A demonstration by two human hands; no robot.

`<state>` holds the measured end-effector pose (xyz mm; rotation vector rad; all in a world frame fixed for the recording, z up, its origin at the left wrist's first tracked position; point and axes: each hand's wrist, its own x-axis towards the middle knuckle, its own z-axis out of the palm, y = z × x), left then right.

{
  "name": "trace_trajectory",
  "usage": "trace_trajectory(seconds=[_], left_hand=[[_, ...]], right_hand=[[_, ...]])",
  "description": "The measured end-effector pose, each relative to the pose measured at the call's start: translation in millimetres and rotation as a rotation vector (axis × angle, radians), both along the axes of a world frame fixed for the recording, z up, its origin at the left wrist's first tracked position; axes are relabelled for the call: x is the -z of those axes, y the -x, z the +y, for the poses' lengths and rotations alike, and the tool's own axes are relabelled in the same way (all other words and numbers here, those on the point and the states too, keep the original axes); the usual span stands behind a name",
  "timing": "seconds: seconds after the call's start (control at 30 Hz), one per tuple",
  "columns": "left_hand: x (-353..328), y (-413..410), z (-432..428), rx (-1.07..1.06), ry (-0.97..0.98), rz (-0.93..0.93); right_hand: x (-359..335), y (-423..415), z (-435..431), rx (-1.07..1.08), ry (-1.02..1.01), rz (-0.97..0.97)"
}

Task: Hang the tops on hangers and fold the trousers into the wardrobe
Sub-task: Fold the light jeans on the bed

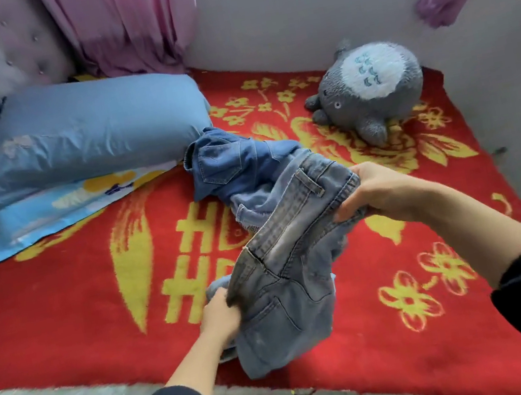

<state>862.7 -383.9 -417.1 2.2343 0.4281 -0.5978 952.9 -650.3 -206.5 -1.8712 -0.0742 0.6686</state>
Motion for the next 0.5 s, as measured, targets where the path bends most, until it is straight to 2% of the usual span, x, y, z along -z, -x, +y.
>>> trace_trajectory(seconds=[0.07,0.17,0.2,0.27,0.33,0.4,0.5], left_hand=[[-13,6,-13,0.021,-0.097,-0.064],[-39,24,-45,0.221,-0.343,-0.043],[-50,31,-60,0.23,-0.408,-0.036],[-71,43,-92,0.119,-0.473,-0.07],[-95,45,-122,-0.088,-0.383,-0.217],[-126,40,-151,-0.293,-0.193,-0.371],[-184,29,-201,-0.423,0.143,-0.465]], right_hand=[[-2,23,-38,0.047,0.149,-0.141],[3,54,-104,0.181,0.267,-0.303],[4,65,-125,0.223,0.33,-0.373],[3,87,-167,0.29,0.477,-0.521],[-6,106,-207,0.363,0.633,-0.643],[-17,119,-244,0.466,0.743,-0.706],[-34,134,-287,0.639,0.785,-0.769]])
